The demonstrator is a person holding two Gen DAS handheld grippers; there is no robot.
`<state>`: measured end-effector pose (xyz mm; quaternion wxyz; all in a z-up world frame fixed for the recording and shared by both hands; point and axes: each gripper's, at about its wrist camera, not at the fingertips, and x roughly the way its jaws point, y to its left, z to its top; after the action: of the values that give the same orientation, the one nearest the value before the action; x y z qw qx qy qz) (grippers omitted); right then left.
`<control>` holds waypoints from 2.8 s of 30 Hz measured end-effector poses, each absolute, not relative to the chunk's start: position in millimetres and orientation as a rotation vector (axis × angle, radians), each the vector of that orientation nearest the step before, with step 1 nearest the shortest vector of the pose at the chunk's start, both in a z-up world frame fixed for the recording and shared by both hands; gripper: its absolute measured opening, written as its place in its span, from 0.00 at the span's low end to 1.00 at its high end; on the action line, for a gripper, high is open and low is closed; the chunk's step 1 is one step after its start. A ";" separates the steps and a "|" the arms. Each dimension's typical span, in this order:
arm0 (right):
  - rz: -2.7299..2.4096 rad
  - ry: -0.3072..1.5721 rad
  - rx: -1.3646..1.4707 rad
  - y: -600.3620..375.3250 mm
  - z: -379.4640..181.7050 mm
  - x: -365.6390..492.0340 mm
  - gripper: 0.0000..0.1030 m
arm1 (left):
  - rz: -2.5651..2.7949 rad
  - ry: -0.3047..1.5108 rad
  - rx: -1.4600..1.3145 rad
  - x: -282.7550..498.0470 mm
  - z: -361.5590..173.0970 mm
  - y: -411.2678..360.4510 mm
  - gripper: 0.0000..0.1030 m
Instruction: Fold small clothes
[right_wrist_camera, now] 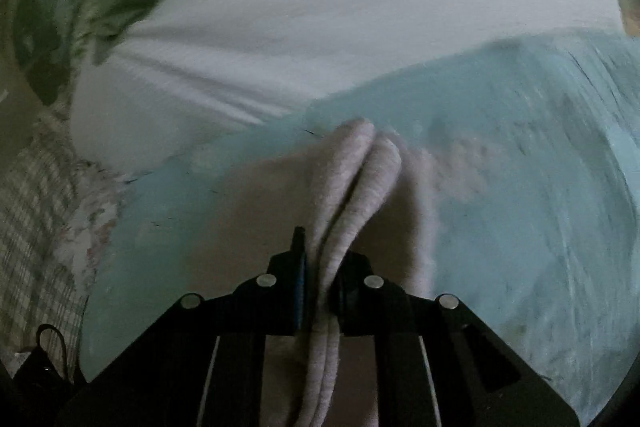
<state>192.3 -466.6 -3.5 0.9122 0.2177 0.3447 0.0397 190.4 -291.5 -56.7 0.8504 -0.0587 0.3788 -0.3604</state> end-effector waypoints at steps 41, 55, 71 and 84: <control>0.135 0.773 0.601 -463.0 -61.8 153.9 0.62 | -0.710 1.057 -0.359 304.7 -132.2 -164.8 0.86; 0.313 0.710 0.528 -336.2 -23.0 133.7 0.34 | -0.675 0.835 -0.275 237.6 -74.7 -100.5 0.37; 0.586 0.832 0.442 -150.7 -78.2 158.2 0.33 | -0.354 0.767 -0.322 102.3 -82.4 122.1 0.37; 0.400 0.809 0.462 -188.8 -68.9 130.6 0.53 | -0.294 0.878 -0.318 103.3 -115.7 123.5 0.62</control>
<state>130.6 -188.8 -68.9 0.8742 0.2210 0.3876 0.1915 103.3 123.5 -115.7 0.8827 -0.1527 0.4215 -0.1410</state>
